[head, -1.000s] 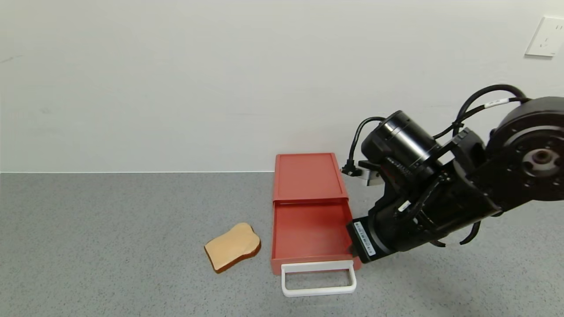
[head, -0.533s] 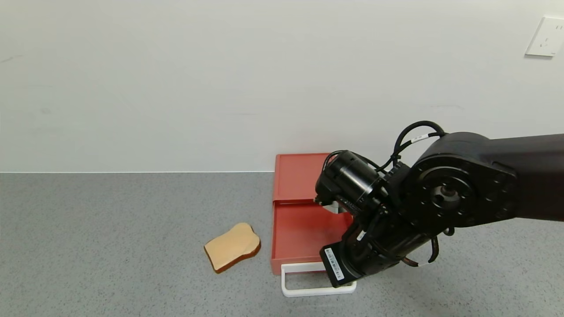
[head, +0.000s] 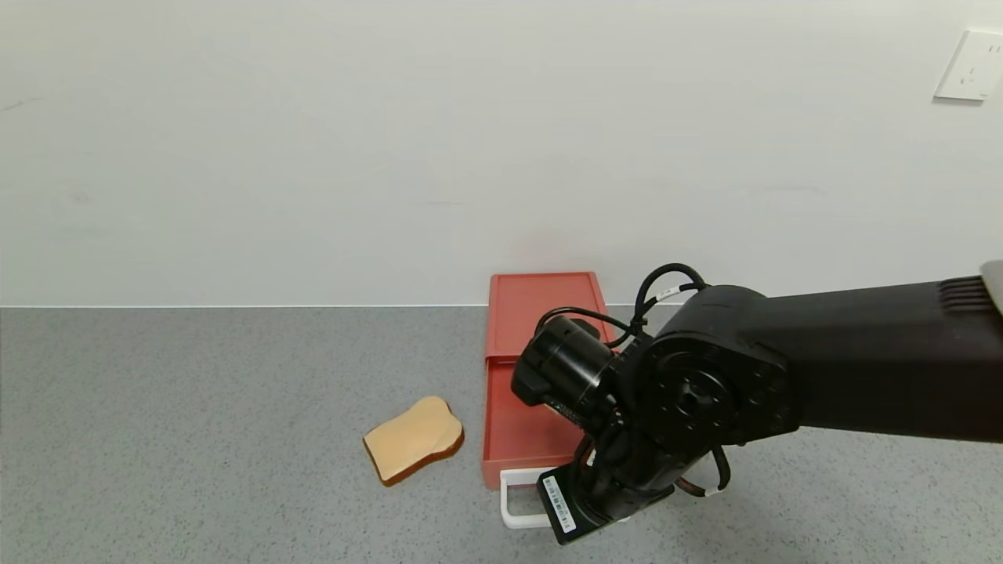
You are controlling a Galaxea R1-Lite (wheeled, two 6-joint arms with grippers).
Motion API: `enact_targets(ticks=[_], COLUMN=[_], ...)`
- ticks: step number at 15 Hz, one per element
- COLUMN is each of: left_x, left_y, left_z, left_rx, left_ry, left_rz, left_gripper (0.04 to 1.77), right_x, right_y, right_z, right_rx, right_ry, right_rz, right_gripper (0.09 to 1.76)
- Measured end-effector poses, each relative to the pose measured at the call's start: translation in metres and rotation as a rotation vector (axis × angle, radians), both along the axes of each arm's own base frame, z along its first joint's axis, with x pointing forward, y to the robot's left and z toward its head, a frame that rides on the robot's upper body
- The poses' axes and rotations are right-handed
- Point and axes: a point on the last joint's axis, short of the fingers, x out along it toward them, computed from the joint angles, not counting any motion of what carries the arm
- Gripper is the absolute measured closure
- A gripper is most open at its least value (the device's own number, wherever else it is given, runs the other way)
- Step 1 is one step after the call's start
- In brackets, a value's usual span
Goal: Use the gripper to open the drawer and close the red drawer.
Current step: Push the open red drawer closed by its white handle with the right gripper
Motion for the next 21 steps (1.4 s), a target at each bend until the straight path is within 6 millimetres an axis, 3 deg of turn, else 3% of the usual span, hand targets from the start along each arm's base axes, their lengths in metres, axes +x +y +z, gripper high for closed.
enact_targets(ticks=[7, 21], left_x=[0.000, 0.000], left_y=[0.000, 0.000], left_z=[0.000, 0.000], left_rx=[0.000, -0.001], left_ry=[0.000, 0.001], left_rz=[0.000, 0.000], left_gripper=[0.09, 0.09], right_x=[0.013, 0.033], right_y=[0.020, 0.019], right_z=[-0.017, -0.031], right_rx=[-0.030, -0.046], right_ry=[-0.037, -0.084], right_rz=[-0.046, -0.108], right_gripper=[1.73, 1.73])
